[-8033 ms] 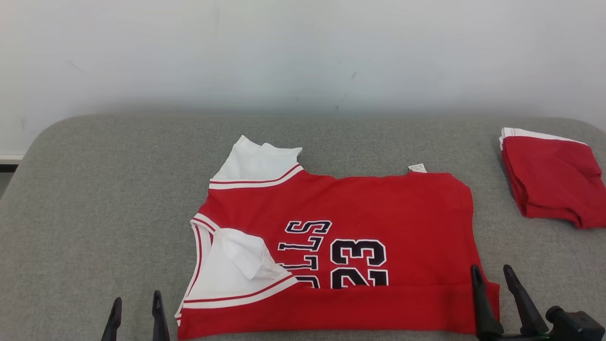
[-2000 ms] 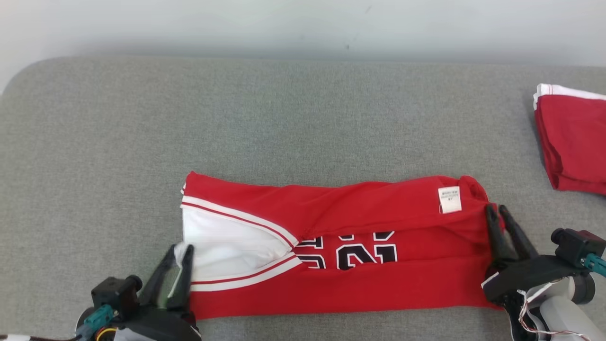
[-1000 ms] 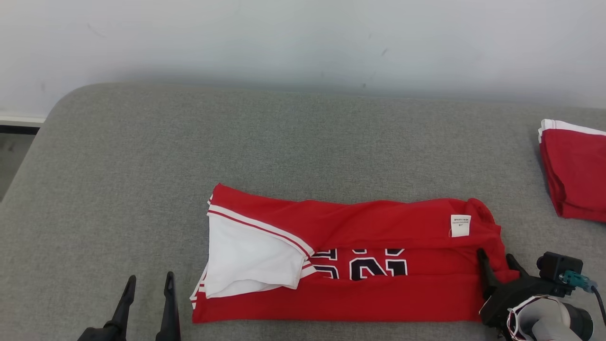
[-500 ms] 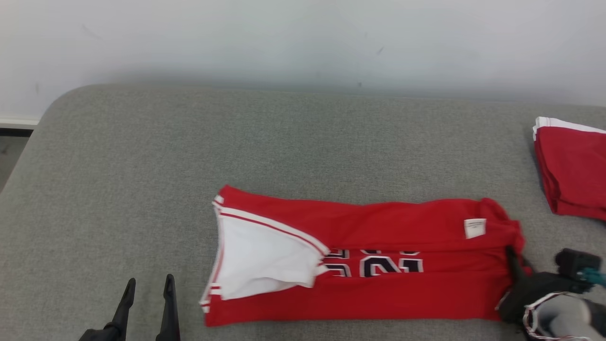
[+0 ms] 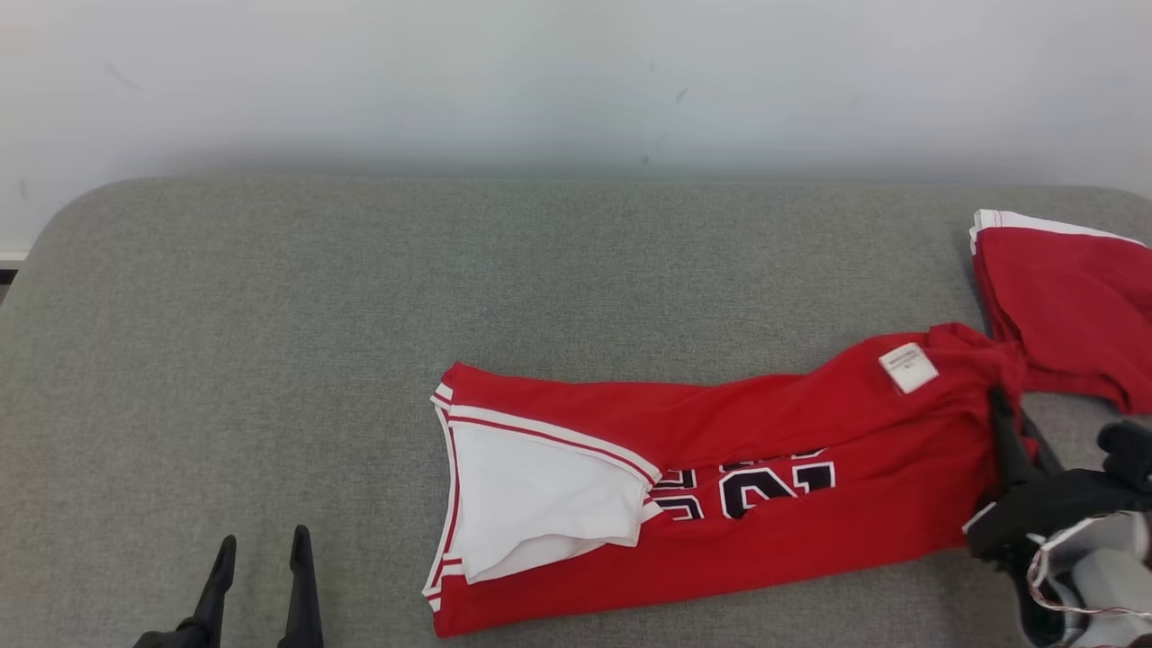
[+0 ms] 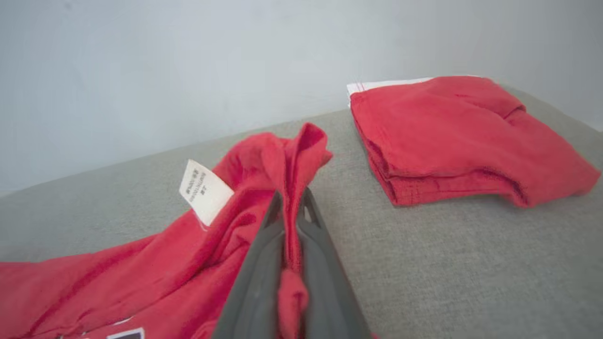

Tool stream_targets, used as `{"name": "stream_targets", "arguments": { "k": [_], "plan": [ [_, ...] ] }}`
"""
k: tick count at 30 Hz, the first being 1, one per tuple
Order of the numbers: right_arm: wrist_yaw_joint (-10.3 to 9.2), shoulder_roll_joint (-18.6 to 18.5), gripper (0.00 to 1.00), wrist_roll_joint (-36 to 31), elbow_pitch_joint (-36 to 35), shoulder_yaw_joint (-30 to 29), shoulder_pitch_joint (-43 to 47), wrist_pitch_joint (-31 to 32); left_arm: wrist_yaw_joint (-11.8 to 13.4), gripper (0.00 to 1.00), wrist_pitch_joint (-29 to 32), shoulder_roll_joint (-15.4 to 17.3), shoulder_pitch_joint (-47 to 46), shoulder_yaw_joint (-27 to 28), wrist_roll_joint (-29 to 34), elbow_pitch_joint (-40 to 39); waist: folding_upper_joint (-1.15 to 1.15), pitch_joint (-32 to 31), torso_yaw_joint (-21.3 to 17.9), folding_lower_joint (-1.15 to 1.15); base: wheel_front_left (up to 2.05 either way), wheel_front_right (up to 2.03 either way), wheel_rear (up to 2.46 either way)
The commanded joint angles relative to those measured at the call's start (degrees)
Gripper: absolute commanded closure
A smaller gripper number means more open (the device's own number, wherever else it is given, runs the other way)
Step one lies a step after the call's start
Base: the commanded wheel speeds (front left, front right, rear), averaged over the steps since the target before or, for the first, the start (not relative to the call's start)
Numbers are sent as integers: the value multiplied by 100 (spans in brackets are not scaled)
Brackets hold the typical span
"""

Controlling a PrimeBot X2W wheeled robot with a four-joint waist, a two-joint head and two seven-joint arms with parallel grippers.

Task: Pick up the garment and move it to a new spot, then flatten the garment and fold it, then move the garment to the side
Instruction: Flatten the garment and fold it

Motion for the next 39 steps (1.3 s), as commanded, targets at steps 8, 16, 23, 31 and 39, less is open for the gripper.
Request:
{"name": "stream_targets", "arguments": {
  "k": [8, 16, 23, 31, 39],
  "plan": [
    [-13, 515, 100, 45, -1492, 357, 299, 394, 6, 0, -14, -5, 131, -2, 74, 54, 0, -57, 137, -1, 0, 0, 0],
    [-13, 1517, 100, -153, -2133, 747, 159, 874, 6, 0, -14, -3, 121, -250, 8, 147, 0, -155, 489, -1, 0, 0, 0],
    [-13, 2027, 100, -356, -1637, 1060, -208, 958, 7, 0, -14, -5, -90, -634, -40, 224, 0, -160, 988, -1, 0, 0, 0],
    [-6, 2173, 100, -337, -823, 1367, -708, 788, 31, 0, -14, -4, -191, -883, -150, 260, 0, -113, 1299, -1, 0, 0, 0],
    [-6, 2181, 100, 121, 121, 2114, -1179, 552, 93, 0, -14, -2, -410, -1183, -290, 328, 0, 30, 1591, -1, 0, 0, 0]
  ]
}}
